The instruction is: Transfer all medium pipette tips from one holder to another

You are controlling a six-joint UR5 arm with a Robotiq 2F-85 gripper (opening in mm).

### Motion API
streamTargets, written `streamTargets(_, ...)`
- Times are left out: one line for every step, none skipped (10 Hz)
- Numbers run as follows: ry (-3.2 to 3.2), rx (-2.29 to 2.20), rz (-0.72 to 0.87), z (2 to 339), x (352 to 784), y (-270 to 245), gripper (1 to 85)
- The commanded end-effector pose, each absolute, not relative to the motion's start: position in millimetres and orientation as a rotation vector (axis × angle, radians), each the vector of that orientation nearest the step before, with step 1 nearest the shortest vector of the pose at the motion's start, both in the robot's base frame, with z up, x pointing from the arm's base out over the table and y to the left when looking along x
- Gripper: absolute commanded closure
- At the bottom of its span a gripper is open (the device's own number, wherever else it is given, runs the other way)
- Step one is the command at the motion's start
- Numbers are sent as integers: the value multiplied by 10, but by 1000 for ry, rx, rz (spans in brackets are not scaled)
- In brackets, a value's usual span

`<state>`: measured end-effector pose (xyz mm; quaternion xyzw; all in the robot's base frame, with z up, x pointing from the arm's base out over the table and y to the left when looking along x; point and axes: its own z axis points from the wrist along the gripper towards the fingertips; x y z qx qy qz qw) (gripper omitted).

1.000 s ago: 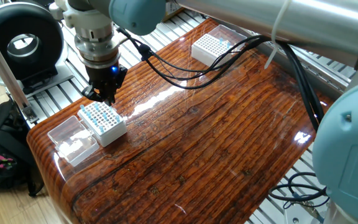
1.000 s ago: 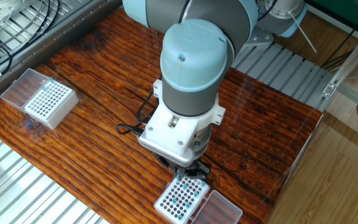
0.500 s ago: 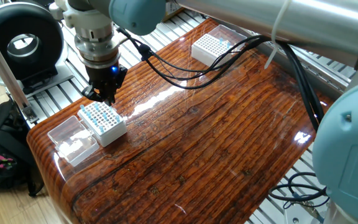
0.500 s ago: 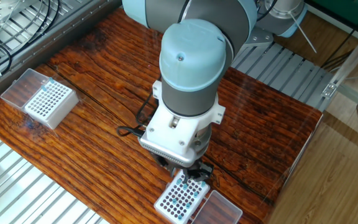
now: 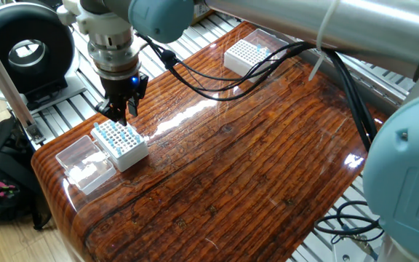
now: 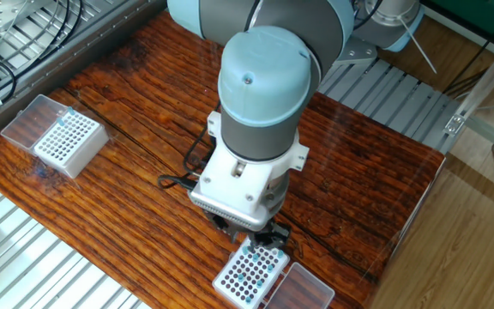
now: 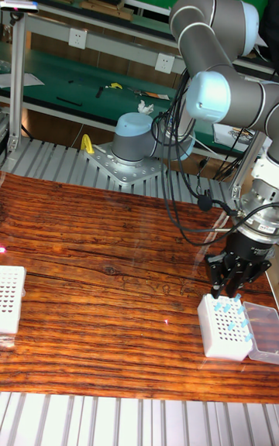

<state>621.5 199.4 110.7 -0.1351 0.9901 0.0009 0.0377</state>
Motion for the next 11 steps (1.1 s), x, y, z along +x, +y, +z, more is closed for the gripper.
streamTargets(3035, -461, 1, 1200, 6414, 1734, 527)
streamTargets(3027, -475, -13, 1195, 6496, 1607, 540)
streamTargets(3012, -502, -31, 1163, 6586, 1457, 557)
streamTargets(2999, -537, -28, 1133, 6666, 1331, 557)
streamTargets(2991, -576, -35, 1130, 6742, 1168, 557)
streamTargets(2984, -615, -37, 1130, 6795, 1030, 557)
streamTargets(2978, -650, -36, 1132, 6827, 926, 553)
streamTargets(2977, -669, -41, 1147, 6840, 872, 553)
streamTargets(2966, -694, -110, 1148, 6883, 717, 557)
streamTargets(2956, -722, -132, 1127, 6892, 579, 570)
streamTargets(2942, -767, -143, 1114, 6900, 409, 570)
